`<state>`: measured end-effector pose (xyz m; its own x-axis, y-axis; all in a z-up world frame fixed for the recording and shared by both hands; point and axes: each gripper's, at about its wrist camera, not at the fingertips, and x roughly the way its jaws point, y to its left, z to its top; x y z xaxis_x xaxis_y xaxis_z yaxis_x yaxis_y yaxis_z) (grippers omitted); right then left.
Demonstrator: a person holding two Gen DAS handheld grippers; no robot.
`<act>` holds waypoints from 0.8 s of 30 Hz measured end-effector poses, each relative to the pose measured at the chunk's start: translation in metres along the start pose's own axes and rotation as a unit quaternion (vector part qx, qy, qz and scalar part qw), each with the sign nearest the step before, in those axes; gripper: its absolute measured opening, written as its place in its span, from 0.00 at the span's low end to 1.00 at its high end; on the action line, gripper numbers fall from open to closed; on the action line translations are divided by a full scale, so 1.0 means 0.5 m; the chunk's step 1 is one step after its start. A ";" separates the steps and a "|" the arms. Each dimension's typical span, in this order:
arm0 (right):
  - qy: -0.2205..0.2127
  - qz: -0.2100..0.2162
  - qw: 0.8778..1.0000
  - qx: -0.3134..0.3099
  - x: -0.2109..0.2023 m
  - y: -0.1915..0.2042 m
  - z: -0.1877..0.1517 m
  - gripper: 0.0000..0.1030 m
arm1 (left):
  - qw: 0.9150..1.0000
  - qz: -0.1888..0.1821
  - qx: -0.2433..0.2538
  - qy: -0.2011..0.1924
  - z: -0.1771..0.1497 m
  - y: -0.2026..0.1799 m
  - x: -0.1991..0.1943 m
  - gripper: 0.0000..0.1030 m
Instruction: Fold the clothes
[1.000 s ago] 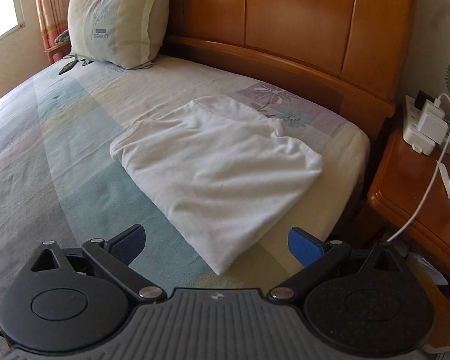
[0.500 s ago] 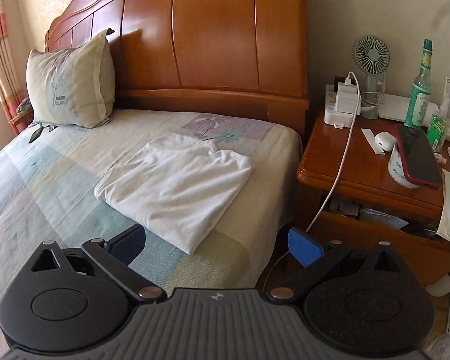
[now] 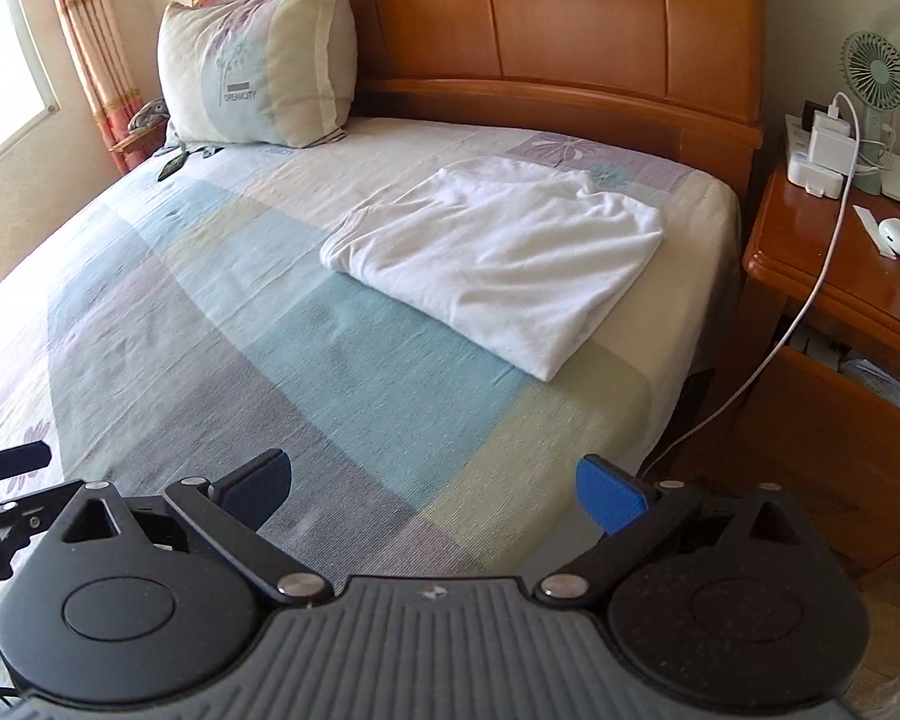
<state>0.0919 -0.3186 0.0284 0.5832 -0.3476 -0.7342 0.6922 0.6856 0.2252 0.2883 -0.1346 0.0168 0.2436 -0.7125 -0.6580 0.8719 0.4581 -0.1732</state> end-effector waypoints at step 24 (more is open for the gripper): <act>-0.011 -0.016 0.999 0.026 -0.051 -0.019 -0.023 1.00 | 0.999 0.024 0.034 0.021 0.033 -0.111 0.040 0.98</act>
<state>0.0656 -0.3088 0.0377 0.5685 -0.3833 -0.7280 0.7318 0.6399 0.2346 0.2517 -0.1828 0.0253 0.2697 -0.6668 -0.6947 0.8867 0.4533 -0.0909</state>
